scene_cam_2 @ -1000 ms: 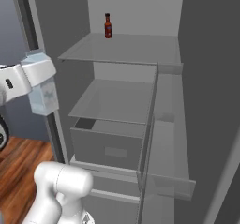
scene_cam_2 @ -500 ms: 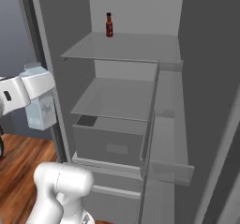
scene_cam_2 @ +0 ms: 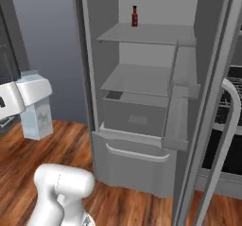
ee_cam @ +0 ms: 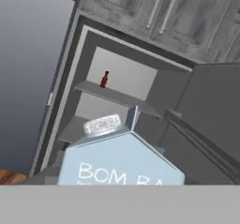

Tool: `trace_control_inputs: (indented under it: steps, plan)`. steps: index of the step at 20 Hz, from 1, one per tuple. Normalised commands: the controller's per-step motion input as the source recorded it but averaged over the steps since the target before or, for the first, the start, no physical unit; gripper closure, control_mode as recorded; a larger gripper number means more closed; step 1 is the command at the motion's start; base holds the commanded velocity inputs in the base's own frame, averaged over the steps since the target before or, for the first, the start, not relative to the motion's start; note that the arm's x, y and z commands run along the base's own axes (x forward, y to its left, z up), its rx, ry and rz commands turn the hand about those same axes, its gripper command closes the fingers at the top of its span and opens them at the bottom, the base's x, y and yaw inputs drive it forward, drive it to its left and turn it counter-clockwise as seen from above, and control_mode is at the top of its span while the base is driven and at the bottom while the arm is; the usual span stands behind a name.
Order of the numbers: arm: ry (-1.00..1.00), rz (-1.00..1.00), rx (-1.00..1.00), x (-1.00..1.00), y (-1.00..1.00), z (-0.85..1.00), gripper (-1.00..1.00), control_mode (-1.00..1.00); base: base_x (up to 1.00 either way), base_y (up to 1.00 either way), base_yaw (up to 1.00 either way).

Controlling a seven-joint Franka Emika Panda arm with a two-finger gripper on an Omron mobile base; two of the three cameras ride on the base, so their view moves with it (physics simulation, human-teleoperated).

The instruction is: Take out the milk from the fridge and place it on the tray on the counter. Then take the sugar cube near the tray and place it in the tray.

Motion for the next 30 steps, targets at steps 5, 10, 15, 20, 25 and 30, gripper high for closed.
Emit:
trace_control_inputs:
  steps: [5,10,15,20,25,30]
  plan:
    - [0.00,0.00,0.00,0.00,0.00,0.00,1.00,1.00,-1.00,0.64,0.20]
    - [0.00,0.00,0.00,0.00,0.00,0.00,1.00,1.00,-0.30,0.68,0.82]
    - [0.00,0.00,0.00,0.00,0.00,0.00,1.00,1.00,0.00,0.03,1.00]
    - [0.00,0.00,0.00,0.00,0.00,0.00,1.00,1.00,0.00,0.00,1.00]
    - [0.00,0.00,0.00,0.00,0.00,0.00,1.00,1.00,0.00,0.11,1.00]
    - [0.00,0.00,0.00,0.00,0.00,0.00,1.00,1.00,0.23,0.67,0.74]
